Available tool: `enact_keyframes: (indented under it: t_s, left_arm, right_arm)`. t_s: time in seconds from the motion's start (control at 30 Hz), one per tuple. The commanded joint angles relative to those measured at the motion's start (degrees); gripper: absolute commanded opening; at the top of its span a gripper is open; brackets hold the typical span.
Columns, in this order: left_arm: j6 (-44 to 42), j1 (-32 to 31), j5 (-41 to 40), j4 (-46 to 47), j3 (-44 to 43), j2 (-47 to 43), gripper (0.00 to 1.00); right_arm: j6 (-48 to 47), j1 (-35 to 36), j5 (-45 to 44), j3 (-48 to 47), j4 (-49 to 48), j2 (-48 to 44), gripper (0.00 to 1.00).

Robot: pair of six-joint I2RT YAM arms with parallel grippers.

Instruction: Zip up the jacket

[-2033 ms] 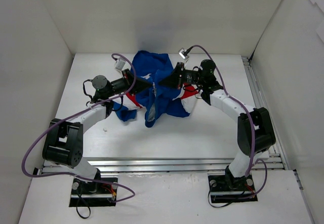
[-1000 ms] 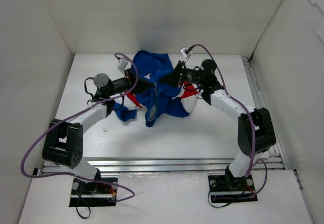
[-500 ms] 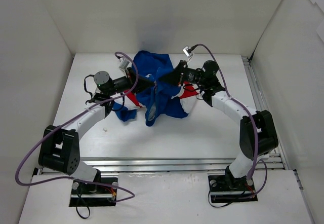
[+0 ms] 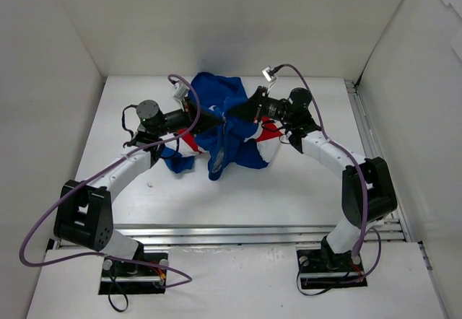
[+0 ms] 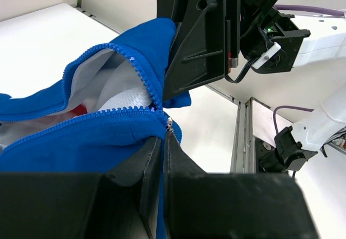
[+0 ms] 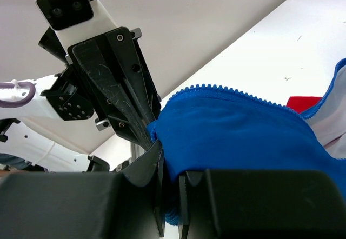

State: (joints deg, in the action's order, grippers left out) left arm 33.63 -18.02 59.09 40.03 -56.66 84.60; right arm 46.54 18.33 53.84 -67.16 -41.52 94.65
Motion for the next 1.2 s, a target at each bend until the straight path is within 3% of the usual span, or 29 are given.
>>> enact_keyframes:
  t_s: [0.0,0.47,0.93,1.17]
  left_arm:
    - [-1.0,-1.6,3.9,0.3,-1.2,-0.6,0.0]
    - [-6.9,-2.1,-5.9,-10.9,-2.1,-3.1,0.0]
    - [-13.0,-5.4,-5.3,-18.1,-4.1,-2.6,0.0]
    - [-10.3,-5.4,-7.1,-16.6,-1.7,-3.6,0.0]
  right_arm:
    - [1.2,-0.1,-3.6,-3.3,-10.2,-3.0,0.0]
    - [4.9,0.4,-6.6,-1.0,-11.5,-5.2,0.0]
    - [6.4,0.2,-10.3,0.1,-11.5,-4.4,0.0]
    - [6.1,0.3,-11.4,2.1,-11.2,-4.3,0.0]
